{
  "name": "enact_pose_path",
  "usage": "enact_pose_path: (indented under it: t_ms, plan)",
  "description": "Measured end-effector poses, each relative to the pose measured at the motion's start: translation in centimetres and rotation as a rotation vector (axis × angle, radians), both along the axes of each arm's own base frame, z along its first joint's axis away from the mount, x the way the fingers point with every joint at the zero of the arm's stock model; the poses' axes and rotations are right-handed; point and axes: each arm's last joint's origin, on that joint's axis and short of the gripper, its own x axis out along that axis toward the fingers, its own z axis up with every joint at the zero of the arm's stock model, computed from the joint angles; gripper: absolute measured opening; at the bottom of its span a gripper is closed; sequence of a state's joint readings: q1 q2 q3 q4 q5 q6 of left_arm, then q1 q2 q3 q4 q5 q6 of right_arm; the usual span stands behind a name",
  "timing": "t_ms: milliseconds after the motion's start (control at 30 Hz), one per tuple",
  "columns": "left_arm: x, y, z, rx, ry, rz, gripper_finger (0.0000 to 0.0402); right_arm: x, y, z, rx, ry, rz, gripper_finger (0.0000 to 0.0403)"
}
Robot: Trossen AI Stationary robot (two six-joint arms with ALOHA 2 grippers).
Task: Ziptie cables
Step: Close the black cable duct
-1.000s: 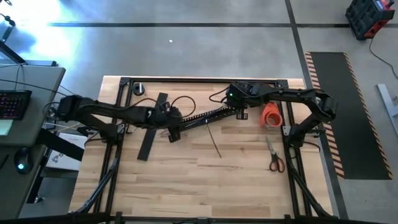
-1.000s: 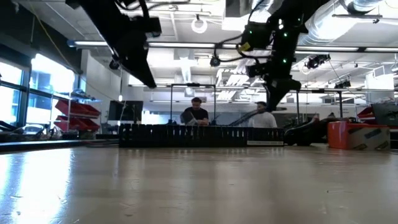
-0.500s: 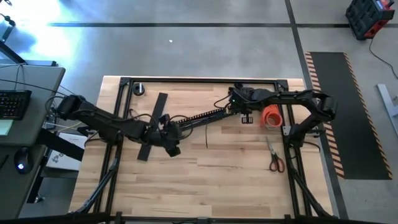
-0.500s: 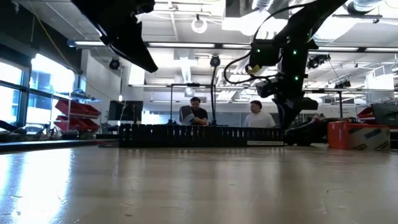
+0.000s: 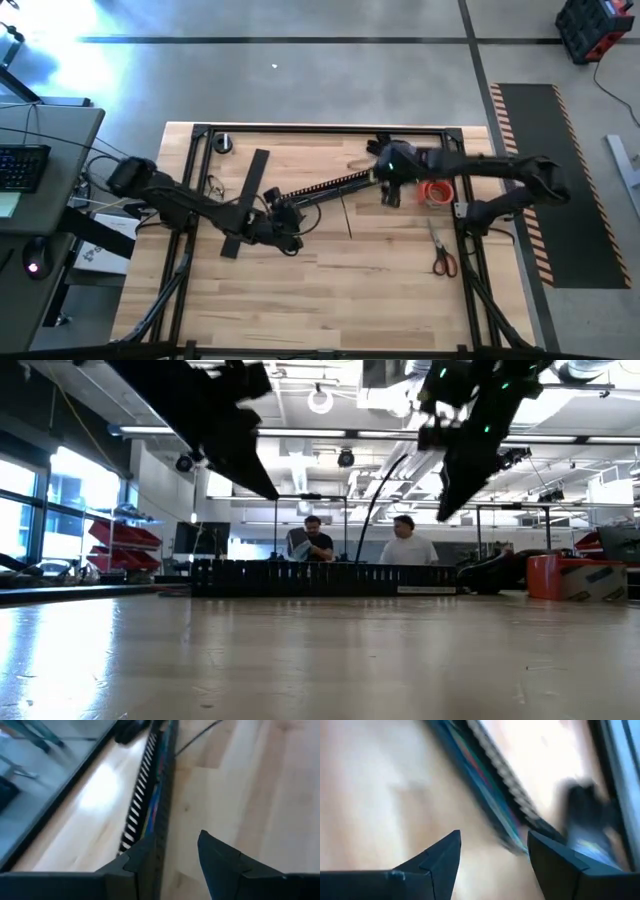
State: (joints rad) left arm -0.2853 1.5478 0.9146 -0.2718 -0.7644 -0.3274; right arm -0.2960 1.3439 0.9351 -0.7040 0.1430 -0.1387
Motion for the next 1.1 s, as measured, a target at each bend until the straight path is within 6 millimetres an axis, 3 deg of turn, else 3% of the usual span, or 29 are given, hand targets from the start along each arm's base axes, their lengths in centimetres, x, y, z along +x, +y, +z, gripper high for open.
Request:
enact_pose_path:
  t_ms: [133, 267, 367, 500, 733, 900, 1100]
  plan:
    - [1.3, 0.8, -1.6, 0.001, 0.025, -0.009, 0.0146, 0.1, 5.4, -0.9, 0.057, -0.28, 0.116, 0.0208]
    - [2.7, 2.3, -2.7, -0.055, -0.037, 0.059, 0.0165, -0.4, 10.5, -3.5, 0.084, -0.613, 0.153, 0.0205]
    - [3.3, 3.5, -3.3, -0.115, -0.035, 0.046, 0.0173, -1.1, 12.8, -4.7, 0.131, -0.861, 0.144, 0.0204]
    - [3.5, 4.4, -4.4, -0.148, 0.003, 0.06, 0.0174, -2.0, 14.4, -5.1, 0.226, -1.107, 0.151, 0.0204]
    - [4.5, 4.6, -6.5, -0.112, 0.052, -0.002, 0.0174, -1.8, 16.1, -6.5, 0.264, -1.091, 0.213, 0.0204]
    - [5.1, 5.7, -9.2, -0.109, 0.107, 0.016, 0.0171, -1.4, 16.9, -7.7, 0.283, -1.09, 0.185, 0.0204]
    - [5.6, 4.5, -9.9, -0.091, 0.099, -0.071, 0.012, 0.9, 19.8, -7.1, 0.305, -1.119, 0.247, 0.0204]
